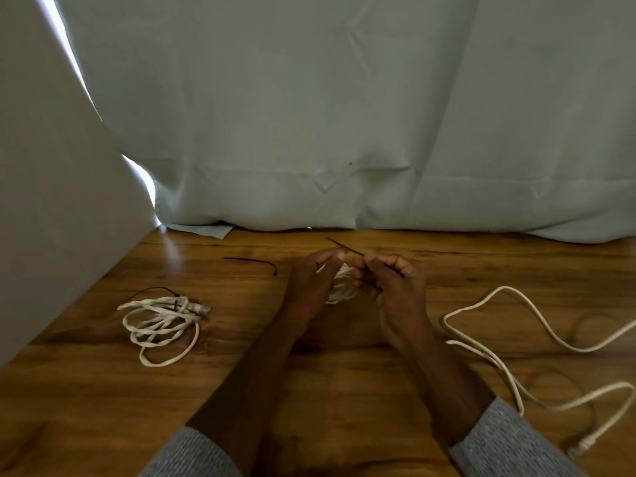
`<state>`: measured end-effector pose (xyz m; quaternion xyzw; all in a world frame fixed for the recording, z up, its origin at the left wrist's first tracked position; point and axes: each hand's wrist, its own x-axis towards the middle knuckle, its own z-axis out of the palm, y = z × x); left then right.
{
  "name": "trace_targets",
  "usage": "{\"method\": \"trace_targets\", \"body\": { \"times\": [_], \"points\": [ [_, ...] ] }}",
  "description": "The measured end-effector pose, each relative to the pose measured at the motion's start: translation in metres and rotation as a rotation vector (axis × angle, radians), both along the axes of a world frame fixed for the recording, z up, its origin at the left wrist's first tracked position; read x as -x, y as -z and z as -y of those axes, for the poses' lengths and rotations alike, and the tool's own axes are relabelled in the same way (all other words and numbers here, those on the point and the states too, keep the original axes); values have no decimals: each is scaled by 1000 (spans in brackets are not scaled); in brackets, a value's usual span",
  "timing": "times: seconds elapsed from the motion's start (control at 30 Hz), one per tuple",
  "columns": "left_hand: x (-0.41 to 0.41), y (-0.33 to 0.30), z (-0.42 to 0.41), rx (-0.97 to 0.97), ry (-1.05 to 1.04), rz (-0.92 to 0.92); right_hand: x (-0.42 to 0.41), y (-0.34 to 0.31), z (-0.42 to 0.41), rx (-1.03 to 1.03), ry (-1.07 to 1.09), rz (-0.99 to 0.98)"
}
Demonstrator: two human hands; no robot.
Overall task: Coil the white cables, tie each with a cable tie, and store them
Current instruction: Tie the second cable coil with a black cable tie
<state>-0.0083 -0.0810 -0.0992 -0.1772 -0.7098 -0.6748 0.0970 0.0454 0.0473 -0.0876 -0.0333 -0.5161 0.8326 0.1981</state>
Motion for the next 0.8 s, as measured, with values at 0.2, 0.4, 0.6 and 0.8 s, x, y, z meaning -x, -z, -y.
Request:
{"method": "trace_targets", "body": {
  "times": [0.2,0.4,0.6,0.8],
  "points": [
    [2,-4,2,-116,0,60,-2,-1,0,-164,21,101],
    [8,-4,8,-151,-53,83,-1,-6,-2,-44,-49,147],
    [9,-4,12,-172,-68,89,-2,-12,-9,140,-134,144],
    [8,-7,11,-183,-90,87,-3,-9,-9,-72,-92,182]
  ]
}}
